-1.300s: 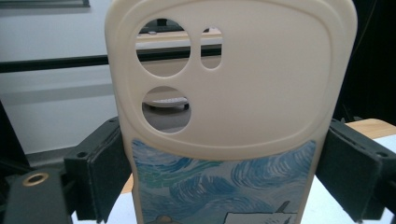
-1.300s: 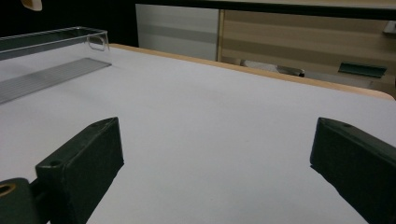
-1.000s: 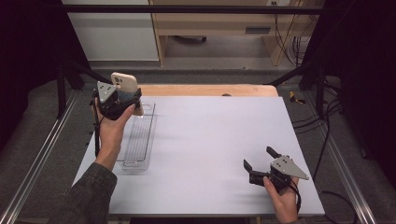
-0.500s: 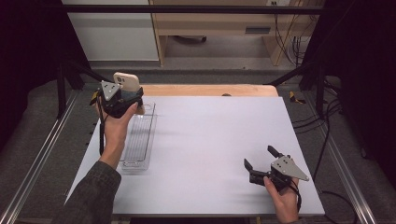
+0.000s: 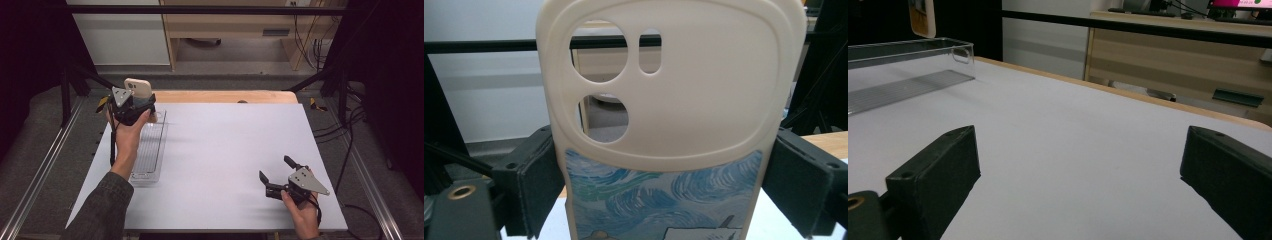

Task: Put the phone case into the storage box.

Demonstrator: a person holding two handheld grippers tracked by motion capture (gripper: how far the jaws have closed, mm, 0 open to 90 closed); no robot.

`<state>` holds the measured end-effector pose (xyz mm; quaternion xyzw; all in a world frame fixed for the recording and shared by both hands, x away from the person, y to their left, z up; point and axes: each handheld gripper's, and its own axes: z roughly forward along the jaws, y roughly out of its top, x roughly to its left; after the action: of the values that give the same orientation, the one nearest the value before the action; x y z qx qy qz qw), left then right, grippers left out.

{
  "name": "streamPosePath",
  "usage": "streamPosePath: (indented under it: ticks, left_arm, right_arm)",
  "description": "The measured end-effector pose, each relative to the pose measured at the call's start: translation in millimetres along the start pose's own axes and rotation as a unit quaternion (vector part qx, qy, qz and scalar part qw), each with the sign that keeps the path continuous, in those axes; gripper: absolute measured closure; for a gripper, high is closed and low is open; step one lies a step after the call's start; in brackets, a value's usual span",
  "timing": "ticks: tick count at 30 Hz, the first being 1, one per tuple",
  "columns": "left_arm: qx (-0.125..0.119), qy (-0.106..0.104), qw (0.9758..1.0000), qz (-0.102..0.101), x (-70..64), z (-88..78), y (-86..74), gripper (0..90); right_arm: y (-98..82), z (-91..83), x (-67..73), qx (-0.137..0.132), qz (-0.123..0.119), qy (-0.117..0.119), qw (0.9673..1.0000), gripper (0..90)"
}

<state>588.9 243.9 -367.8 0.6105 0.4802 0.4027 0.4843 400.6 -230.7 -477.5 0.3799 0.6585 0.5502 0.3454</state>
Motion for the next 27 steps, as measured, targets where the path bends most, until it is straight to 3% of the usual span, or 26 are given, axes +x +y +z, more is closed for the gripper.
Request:
streamPosePath:
  ticks: [27]
  left_arm:
    - [0.026, 0.008, 0.9996, -0.010, -5.7, 39.3, -30.5, 10.5]
  right_arm:
    - [0.1, -2.6, -0.1, -0.002, 0.003, 0.004, 1.0000, 2.6]
